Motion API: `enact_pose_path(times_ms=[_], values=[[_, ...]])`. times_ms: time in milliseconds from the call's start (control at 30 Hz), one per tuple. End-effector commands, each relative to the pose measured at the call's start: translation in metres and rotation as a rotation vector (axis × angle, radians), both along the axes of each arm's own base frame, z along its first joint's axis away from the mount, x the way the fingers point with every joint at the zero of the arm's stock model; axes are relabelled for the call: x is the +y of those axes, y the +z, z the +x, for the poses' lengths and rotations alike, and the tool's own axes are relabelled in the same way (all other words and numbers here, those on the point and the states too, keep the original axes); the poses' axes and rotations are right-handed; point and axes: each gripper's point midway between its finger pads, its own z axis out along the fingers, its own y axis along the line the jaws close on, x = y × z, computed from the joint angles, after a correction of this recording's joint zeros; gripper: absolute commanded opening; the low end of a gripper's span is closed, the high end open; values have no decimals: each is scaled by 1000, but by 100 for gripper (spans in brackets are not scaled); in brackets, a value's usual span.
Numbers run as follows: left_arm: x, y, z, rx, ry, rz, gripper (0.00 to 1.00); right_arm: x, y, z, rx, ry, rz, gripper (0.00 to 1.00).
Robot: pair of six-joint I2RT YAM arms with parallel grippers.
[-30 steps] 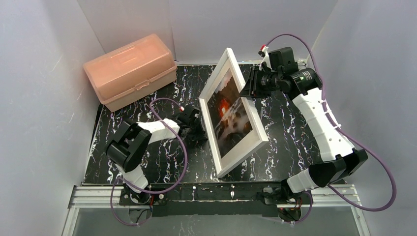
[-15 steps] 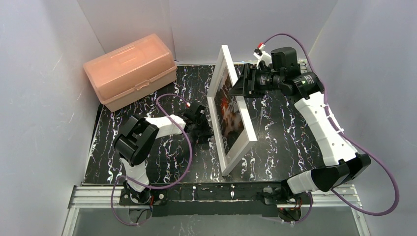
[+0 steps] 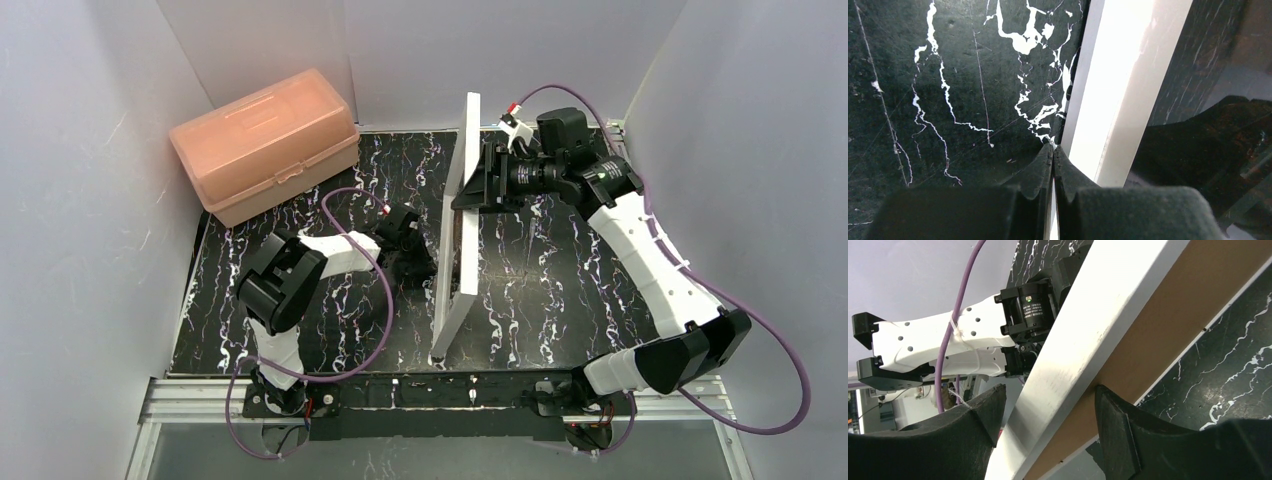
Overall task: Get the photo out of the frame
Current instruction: Turn over the photo frame at the center of the board.
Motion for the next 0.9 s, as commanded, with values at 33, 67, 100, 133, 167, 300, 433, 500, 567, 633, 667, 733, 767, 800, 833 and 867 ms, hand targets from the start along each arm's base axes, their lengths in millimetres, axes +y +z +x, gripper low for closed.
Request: enact_pose_path(times_ms=[33, 67, 100, 133, 167, 300, 433, 500, 567, 633, 667, 733, 767, 800, 833, 867], values=[[4, 5, -9, -5, -47, 25, 0, 10, 7, -6, -31, 33, 45, 71], [9, 6, -11, -5, -48, 43, 1, 10, 5, -6, -29, 31, 43, 71], [14, 8, -14, -7, -49, 60, 5, 11, 3, -6, -27, 28, 40, 71], [18, 12, -15, -15, -52, 70, 10, 12, 1, -5, -24, 26, 37, 71], [22, 16, -15, -22, -52, 77, 15, 12, -1, -4, -20, 23, 34, 71], [35, 40, -19, -67, -58, 83, 41, 15, -8, 1, -14, 18, 17, 71], [47, 74, -25, -125, -57, 69, 64, 19, -10, 4, -13, 22, 13, 71], [52, 95, -29, -165, -59, 55, 71, 23, -10, 5, -13, 27, 14, 72], [56, 118, -35, -205, -72, 33, 77, 26, -9, 6, -11, 29, 15, 72], [61, 142, -42, -241, -81, 15, 83, 29, -8, 7, -15, 32, 15, 73], [63, 158, -46, -267, -82, -3, 87, 30, -7, 7, -18, 33, 15, 73], [69, 183, -55, -286, -71, -31, 96, 32, -9, 8, -16, 34, 11, 72], [70, 195, -59, -292, -59, -53, 98, 33, -9, 9, -16, 34, 10, 72], [71, 208, -64, -301, -50, -80, 98, 34, -11, 9, -16, 33, 6, 72], [72, 221, -68, -310, -43, -110, 98, 35, -13, 10, -13, 33, 3, 71], [72, 234, -72, -324, -40, -143, 98, 35, -14, 11, -10, 31, 1, 71]])
